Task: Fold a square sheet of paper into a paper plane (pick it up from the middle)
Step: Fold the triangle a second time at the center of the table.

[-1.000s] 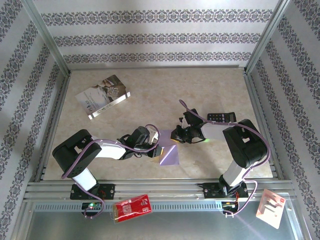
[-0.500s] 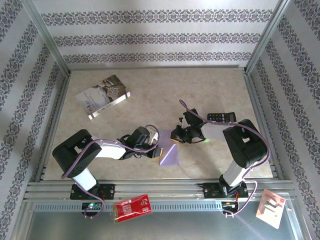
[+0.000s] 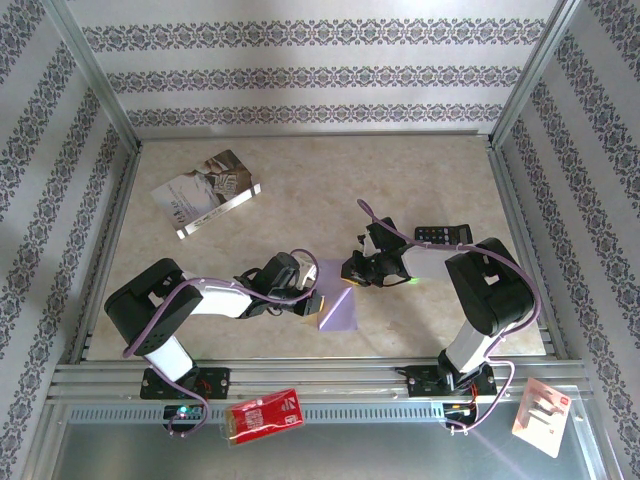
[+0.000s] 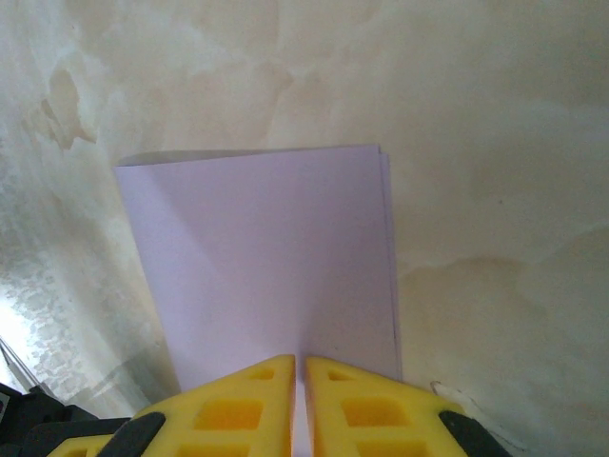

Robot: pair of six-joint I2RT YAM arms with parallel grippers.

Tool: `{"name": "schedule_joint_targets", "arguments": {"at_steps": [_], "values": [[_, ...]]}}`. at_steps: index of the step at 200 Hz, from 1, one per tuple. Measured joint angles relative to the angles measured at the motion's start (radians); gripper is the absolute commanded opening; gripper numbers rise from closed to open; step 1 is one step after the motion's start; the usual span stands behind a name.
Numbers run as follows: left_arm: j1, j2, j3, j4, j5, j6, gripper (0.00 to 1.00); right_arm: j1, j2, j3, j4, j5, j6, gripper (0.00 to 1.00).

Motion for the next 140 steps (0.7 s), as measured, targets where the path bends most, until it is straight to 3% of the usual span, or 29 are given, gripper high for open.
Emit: {"name": "schedule_joint_targets", "arguments": {"at_steps": [140], "values": [[0.012,0.000,0.029,-0.037,0.002,0.008,0.04,0.000,0.003,0.000,0.007,-0.006,0.000,0.15]]}}
